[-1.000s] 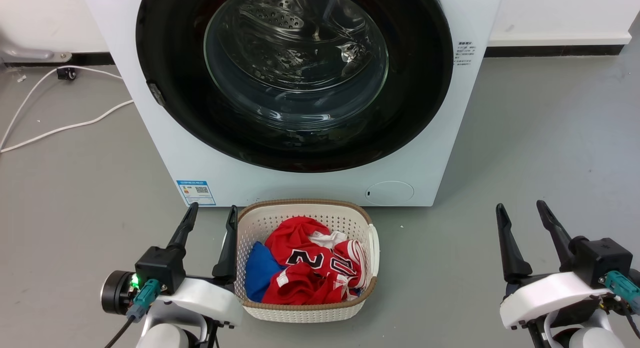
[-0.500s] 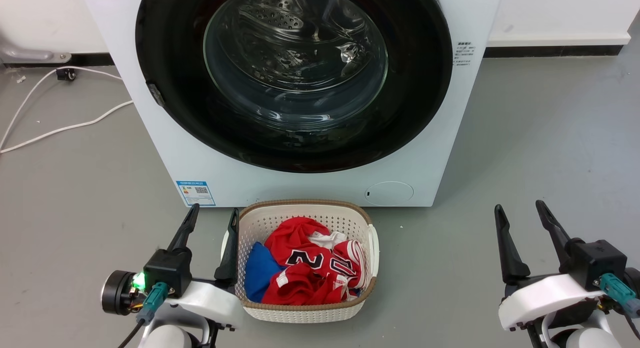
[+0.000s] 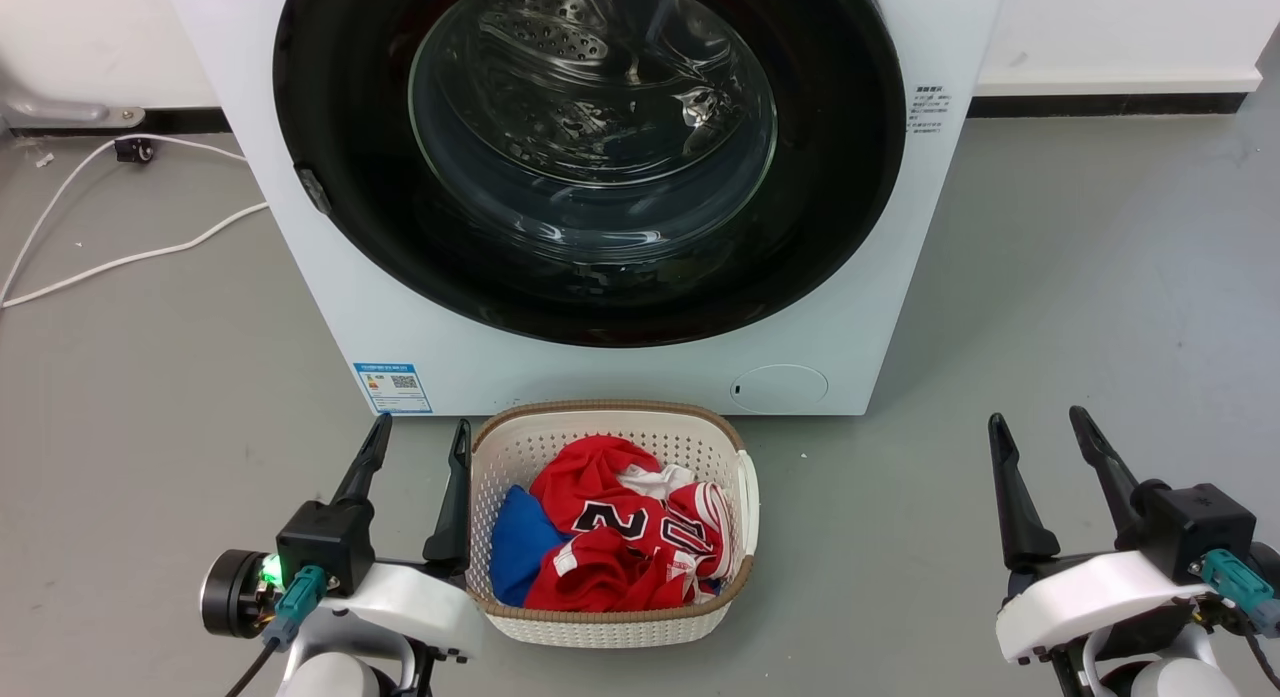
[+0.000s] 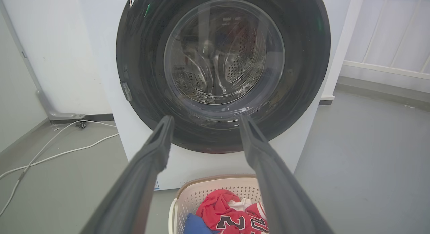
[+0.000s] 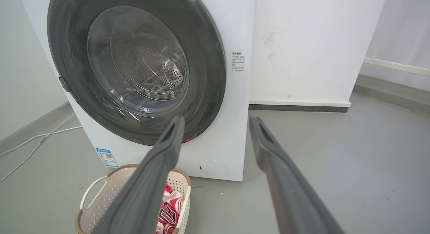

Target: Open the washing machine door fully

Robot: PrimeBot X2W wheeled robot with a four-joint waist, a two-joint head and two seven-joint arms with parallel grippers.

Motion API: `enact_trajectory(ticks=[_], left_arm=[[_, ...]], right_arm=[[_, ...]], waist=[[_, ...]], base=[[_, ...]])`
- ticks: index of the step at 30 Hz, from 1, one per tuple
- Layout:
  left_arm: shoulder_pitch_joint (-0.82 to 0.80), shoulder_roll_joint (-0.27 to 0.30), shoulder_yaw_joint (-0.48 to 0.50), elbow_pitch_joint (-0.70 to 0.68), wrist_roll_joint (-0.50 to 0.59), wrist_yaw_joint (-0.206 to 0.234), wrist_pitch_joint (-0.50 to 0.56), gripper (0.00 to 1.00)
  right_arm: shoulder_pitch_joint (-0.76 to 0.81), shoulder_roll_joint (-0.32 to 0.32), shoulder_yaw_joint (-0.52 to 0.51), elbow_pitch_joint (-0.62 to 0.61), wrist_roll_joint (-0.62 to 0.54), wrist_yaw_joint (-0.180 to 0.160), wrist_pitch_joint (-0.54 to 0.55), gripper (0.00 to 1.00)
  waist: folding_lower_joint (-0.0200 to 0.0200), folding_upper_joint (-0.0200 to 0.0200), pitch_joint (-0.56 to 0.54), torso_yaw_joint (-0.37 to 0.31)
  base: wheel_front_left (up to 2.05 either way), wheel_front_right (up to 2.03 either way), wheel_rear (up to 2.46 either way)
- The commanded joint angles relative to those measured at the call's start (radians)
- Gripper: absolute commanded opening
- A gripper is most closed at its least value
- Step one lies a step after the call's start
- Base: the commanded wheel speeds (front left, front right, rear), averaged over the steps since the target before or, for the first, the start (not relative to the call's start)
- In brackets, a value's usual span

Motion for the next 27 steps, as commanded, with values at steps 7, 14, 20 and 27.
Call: enact_trajectory(ticks=[7, 14, 20, 27], left_arm=[[-0.013, -0.004, 0.011, 0.001, 0.002, -0.002, -0.003, 1.0], [-0.006, -0.011, 0.017, 0.002, 0.004, -0.001, -0.003, 1.0], [-0.006, -0.019, 0.017, -0.003, 0.007, -0.006, -0.003, 1.0], [-0.012, -0.027, 0.018, -0.019, 0.008, -0.004, -0.003, 1.0]], right_arm=[[-0.014, 0.004, -0.004, 0.011, 0.092, 0.0, -0.004, 0.0], [-0.017, 0.004, -0.016, 0.03, 0.361, 0.0, 0.006, 0.0], [-0.034, 0.003, -0.056, 0.073, 0.826, 0.0, 0.051, 0.0], [-0.101, 0.003, -0.16, 0.14, 1.354, 0.0, 0.135, 0.0]], waist=[[0.0, 0.0, 0.005, 0.0], [0.0, 0.0, 0.003, -0.003], [0.0, 0.0, 0.0, -0.008], [0.0, 0.0, 0.023, -0.016]], base=[[0.0, 0.0, 0.0], [0.0, 0.0, 0.0], [0.0, 0.0, 0.0], [0.0, 0.0, 0.0]])
